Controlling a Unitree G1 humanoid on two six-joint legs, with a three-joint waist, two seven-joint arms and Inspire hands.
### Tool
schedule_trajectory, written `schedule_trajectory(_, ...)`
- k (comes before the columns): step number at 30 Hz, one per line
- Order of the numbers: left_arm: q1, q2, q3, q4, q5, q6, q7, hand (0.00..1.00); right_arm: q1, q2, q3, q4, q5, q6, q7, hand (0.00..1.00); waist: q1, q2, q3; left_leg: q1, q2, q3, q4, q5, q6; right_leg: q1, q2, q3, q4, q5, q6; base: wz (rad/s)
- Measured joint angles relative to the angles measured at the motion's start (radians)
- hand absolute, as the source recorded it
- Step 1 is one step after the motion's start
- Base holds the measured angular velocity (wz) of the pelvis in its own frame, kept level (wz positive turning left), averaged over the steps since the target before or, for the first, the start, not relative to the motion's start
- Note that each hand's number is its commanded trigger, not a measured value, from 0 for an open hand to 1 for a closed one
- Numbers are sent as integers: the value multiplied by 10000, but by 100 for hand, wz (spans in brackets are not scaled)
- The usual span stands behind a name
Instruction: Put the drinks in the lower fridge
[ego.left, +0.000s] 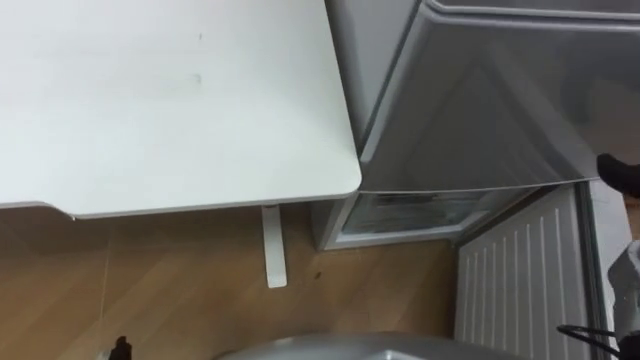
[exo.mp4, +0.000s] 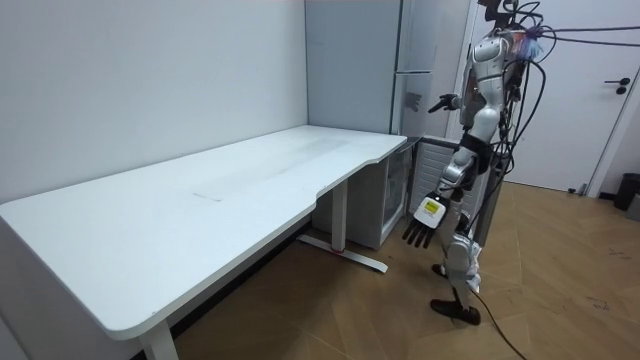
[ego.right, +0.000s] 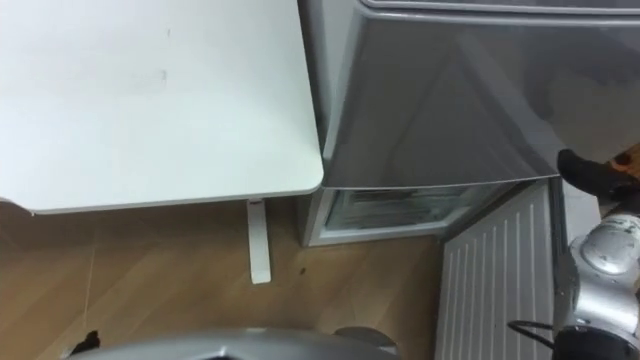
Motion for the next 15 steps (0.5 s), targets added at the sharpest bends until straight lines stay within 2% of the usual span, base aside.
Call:
schedule_trajectory(3, -45, 0, 8, -120, -2, 2, 10, 0, 3, -38, -6, 1, 0, 0, -114, 0, -52, 97, -34, 22, -1, 3, -3, 0, 0, 23, 0, 0, -3, 0, 0, 0)
schedule_trajectory(6, -12, -20, 29, -208, -56, 64, 8, 0, 50, -37, -100, 81, 118, 22, -182, 0, -152, 140, 19, 136, -1, 24, -41, 1, 0, 107, 3, 19, -18, -1, 1, -1)
schedule_trajectory(9, -3, -39, 65, -332, -63, 173, 3, 0, 162, -37, -493, 128, 328, 170, -388, 0, -189, 164, 29, 171, -2, 72, -76, 2, 0, 100, 7, 72, -14, -2, 2, -5)
schedule_trajectory(15, -6, -41, 64, -486, -59, 211, -15, 0, 280, -68, -1327, 1081, 746, 252, -842, 0, -228, -100, 43, 179, -13, 84, -74, 3, 0, 92, 13, 134, -32, -5, 5, -1)
